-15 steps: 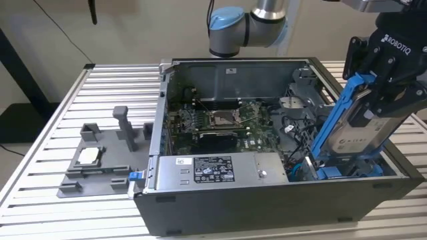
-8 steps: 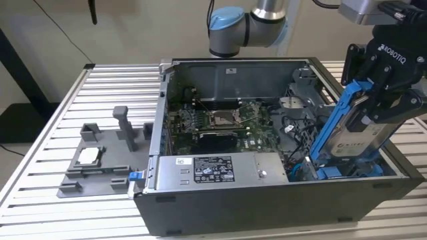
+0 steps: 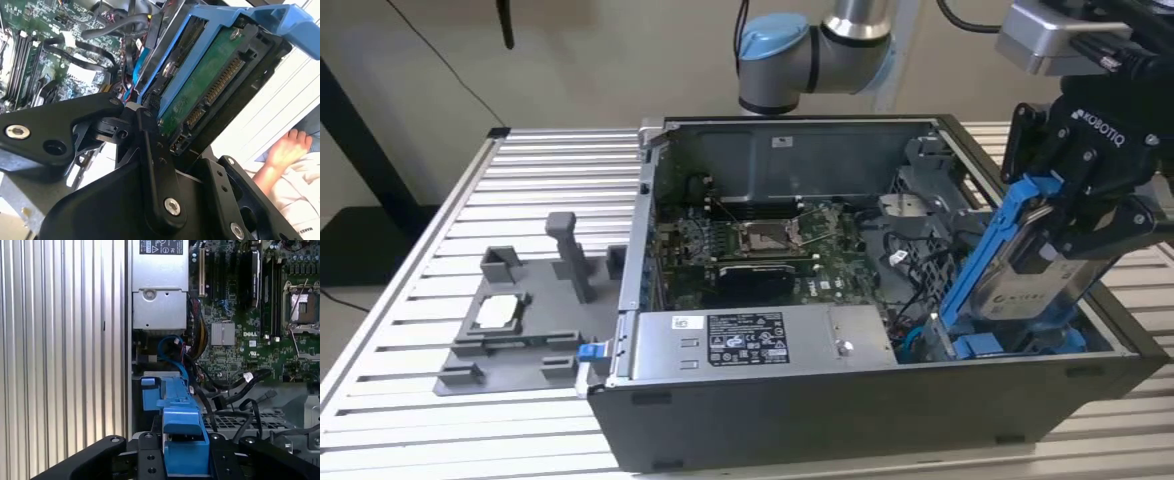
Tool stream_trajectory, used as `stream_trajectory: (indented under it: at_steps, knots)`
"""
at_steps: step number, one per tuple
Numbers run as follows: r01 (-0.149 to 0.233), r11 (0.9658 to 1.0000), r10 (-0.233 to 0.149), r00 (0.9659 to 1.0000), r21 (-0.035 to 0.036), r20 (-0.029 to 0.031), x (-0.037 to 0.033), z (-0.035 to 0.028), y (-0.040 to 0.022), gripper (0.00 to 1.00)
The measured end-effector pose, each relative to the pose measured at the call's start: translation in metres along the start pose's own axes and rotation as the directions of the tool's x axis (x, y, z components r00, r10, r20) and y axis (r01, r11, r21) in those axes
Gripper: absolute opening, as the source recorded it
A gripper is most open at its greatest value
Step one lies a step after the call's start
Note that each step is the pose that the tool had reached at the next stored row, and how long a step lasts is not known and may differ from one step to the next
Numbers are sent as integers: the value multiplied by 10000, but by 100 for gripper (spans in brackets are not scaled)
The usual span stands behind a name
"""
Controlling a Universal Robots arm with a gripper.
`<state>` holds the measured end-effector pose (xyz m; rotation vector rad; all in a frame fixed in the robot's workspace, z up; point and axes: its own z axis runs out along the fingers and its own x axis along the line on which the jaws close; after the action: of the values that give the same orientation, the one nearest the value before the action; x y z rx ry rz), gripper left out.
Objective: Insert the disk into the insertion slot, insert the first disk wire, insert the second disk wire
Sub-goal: 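Insert the disk into the insertion slot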
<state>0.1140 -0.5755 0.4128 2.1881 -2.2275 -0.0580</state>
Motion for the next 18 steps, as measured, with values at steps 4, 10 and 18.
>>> stream_trajectory:
  at_steps: [4, 10, 18]
  knots:
    - [1, 10000, -1, 10000, 0, 40, -9, 39, -19, 33]
    - [3, 10000, -3, 10000, -1, 43, -15, 150, -24, 33]
    - [27, 10000, -27, 10000, -1, 41, -13, 294, -30, 33]
